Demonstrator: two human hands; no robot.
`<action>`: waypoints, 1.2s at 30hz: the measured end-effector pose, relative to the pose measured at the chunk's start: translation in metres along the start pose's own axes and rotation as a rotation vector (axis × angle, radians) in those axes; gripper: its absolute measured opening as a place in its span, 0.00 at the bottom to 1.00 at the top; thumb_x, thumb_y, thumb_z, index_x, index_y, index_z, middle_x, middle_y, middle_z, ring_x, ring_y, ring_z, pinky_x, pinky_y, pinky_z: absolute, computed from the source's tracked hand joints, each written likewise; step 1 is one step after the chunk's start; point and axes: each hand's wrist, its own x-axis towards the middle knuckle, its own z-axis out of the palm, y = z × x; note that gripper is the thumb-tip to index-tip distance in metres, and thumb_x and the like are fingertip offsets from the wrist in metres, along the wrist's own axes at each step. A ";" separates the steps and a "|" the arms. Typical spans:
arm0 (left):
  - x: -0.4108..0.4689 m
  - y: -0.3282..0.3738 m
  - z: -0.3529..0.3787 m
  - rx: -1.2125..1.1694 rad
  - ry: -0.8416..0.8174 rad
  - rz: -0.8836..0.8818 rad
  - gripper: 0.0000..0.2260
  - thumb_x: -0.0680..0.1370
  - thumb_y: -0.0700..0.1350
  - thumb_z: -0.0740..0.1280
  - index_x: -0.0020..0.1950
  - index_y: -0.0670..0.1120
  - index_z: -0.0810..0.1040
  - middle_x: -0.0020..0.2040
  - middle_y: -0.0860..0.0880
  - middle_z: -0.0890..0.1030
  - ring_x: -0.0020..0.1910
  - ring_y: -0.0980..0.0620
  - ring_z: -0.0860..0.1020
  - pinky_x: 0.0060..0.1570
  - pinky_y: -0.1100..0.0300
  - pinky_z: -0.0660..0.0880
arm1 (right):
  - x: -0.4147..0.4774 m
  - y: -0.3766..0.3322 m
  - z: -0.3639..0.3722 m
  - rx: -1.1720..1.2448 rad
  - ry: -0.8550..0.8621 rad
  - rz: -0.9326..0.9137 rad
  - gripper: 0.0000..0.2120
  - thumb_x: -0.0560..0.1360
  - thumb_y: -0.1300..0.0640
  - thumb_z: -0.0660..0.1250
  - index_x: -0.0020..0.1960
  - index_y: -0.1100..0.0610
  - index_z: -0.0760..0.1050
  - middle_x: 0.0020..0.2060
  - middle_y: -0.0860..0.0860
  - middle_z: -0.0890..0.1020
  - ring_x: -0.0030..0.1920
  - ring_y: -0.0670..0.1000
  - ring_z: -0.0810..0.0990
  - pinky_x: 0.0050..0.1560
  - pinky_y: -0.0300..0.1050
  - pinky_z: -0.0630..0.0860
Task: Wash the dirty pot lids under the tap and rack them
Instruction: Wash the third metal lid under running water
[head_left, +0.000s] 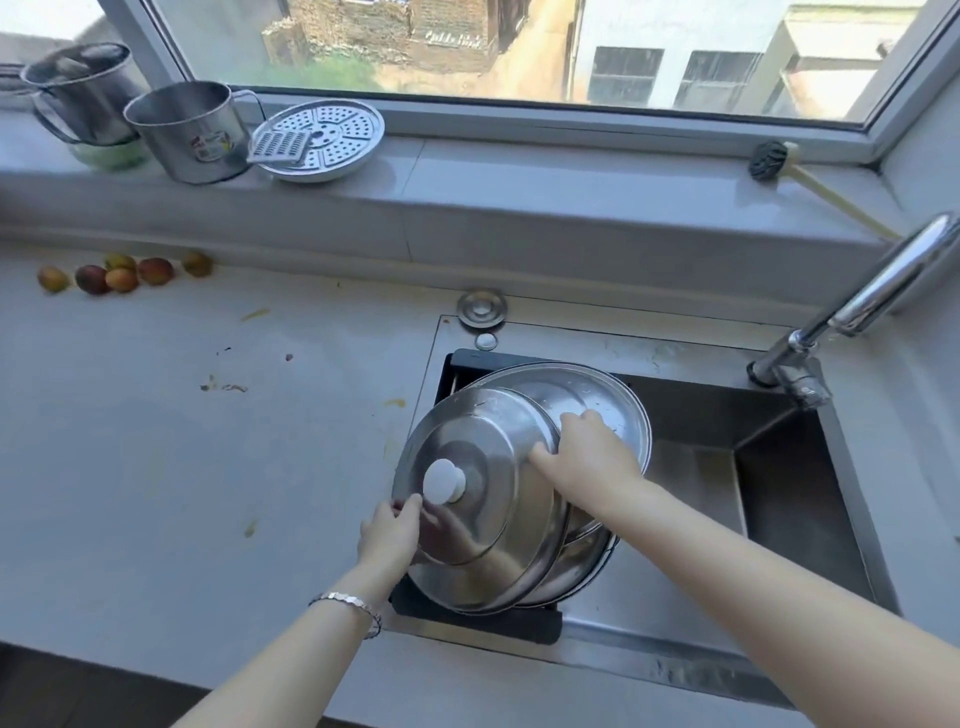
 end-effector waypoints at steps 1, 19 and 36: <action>-0.001 -0.001 -0.002 -0.005 0.015 -0.008 0.16 0.76 0.53 0.61 0.57 0.45 0.73 0.61 0.41 0.72 0.56 0.40 0.74 0.59 0.48 0.73 | -0.001 0.000 0.001 -0.023 -0.026 -0.018 0.15 0.77 0.50 0.56 0.54 0.61 0.68 0.54 0.56 0.70 0.51 0.58 0.73 0.43 0.46 0.68; -0.010 0.003 -0.005 -0.255 -0.039 -0.061 0.22 0.74 0.49 0.63 0.66 0.48 0.64 0.65 0.43 0.68 0.54 0.41 0.75 0.44 0.48 0.80 | 0.001 0.016 0.007 0.336 -0.104 0.101 0.10 0.71 0.52 0.62 0.48 0.58 0.73 0.39 0.50 0.76 0.38 0.52 0.74 0.39 0.43 0.70; -0.024 -0.026 -0.007 -0.115 0.018 -0.103 0.16 0.76 0.50 0.60 0.63 0.49 0.64 0.65 0.41 0.71 0.59 0.40 0.74 0.59 0.45 0.73 | -0.003 0.010 0.010 0.315 -0.117 -0.045 0.25 0.74 0.52 0.63 0.69 0.56 0.64 0.45 0.49 0.74 0.42 0.48 0.74 0.43 0.41 0.69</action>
